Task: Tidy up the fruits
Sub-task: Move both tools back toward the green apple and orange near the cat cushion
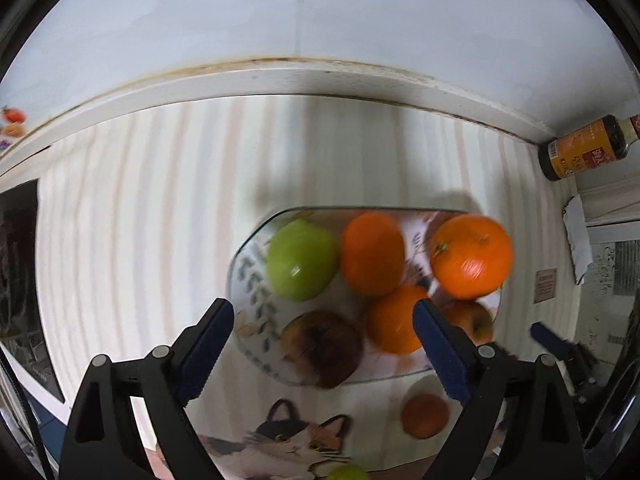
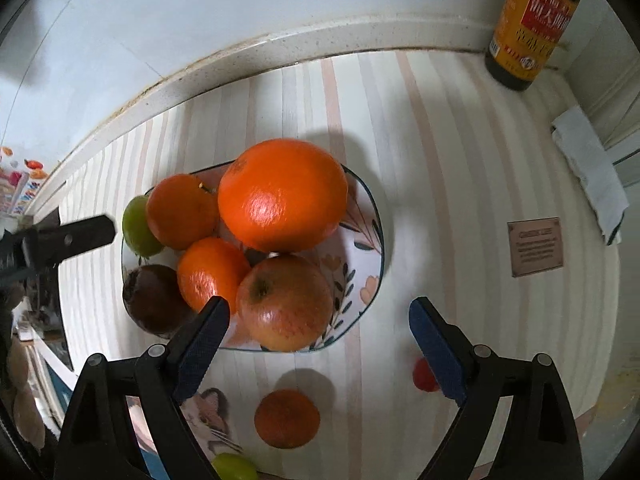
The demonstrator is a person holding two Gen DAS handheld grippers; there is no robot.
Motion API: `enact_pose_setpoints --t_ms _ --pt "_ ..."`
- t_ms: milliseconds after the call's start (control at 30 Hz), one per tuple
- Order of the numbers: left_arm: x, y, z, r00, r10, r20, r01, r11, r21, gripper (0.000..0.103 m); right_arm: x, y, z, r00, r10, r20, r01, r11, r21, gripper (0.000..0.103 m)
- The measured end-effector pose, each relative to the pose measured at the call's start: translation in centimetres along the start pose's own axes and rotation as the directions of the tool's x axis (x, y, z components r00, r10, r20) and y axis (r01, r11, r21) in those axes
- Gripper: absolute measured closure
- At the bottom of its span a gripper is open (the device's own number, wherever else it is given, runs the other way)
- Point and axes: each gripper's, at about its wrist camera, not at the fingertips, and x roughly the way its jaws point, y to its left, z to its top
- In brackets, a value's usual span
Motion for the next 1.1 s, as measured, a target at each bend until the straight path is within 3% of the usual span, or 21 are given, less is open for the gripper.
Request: enact_pose_setpoints --t_ms 167,400,733,1100 --pt "-1.9 1.5 -3.4 0.997 0.036 0.073 -0.034 0.999 -0.037 0.012 -1.7 0.5 -1.9 0.998 -0.033 0.047 0.035 0.999 -0.037 0.01" --pt "-5.5 1.8 -8.7 0.976 0.093 0.2 -0.087 0.996 -0.038 0.012 -6.3 2.4 -5.6 0.989 -0.036 0.143 0.049 0.995 -0.091 0.01" --pt "-10.5 1.4 -15.4 0.952 0.089 0.293 -0.089 0.996 -0.015 0.012 -13.6 4.1 -11.6 0.964 -0.015 0.266 0.052 0.99 -0.13 0.01" --pt "-17.4 0.9 -20.4 0.906 0.058 0.419 -0.069 0.998 0.009 0.012 -21.6 4.5 -17.5 0.924 0.022 0.381 0.029 0.991 -0.127 0.01"
